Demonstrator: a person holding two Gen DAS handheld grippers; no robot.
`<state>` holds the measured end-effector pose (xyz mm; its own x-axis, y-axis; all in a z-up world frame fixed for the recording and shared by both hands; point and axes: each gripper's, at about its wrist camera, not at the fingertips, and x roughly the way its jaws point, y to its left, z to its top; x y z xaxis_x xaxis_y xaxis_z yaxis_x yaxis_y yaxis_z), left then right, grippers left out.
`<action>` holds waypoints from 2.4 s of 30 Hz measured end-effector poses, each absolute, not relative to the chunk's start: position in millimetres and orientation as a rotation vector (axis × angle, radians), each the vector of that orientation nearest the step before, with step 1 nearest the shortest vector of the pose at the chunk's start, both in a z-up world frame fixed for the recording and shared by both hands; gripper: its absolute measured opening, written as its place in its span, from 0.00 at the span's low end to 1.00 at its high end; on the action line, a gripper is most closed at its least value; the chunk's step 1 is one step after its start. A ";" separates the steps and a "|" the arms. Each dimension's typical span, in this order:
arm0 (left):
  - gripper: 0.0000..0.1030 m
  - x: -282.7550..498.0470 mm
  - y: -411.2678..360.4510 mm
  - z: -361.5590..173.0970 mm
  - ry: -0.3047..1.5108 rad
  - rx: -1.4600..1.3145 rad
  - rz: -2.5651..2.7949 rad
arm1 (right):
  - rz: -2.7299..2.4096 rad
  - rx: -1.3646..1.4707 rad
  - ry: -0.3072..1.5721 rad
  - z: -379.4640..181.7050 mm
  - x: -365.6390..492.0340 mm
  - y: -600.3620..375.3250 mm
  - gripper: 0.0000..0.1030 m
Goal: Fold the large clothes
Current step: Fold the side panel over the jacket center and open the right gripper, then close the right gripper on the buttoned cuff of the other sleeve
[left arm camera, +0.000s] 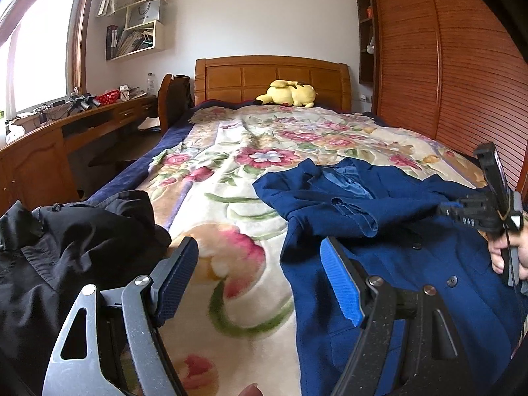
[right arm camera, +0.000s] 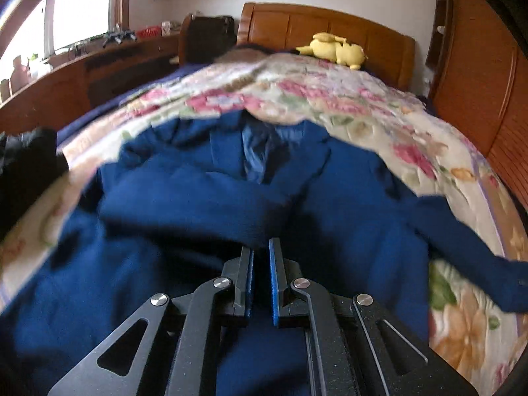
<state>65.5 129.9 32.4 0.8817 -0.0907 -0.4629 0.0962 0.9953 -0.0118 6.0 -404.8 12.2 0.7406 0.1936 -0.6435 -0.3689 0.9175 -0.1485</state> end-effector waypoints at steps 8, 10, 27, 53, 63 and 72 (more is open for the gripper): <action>0.75 69.5 119.8 29.1 0.492 0.025 -0.101 | 0.404 -0.304 0.615 23.8 -38.4 -398.7 0.62; 0.75 70.8 118.0 28.9 0.495 0.026 -0.102 | 0.433 -0.305 0.594 36.3 -34.4 -401.1 0.63; 0.75 70.5 117.8 26.5 0.502 0.040 -0.098 | 0.542 -0.466 0.727 -5.5 0.6 -331.8 0.61; 0.75 81.0 96.3 16.7 0.531 0.076 -0.115 | 0.110 -0.166 0.672 18.3 -51.7 -548.8 0.35; 0.75 80.8 91.0 12.8 0.540 0.082 -0.110 | 0.156 -0.161 0.662 30.8 -74.4 -562.6 0.52; 0.75 79.6 89.4 10.7 0.547 0.086 -0.113 | 0.228 -0.243 0.597 31.7 -80.5 -533.1 0.52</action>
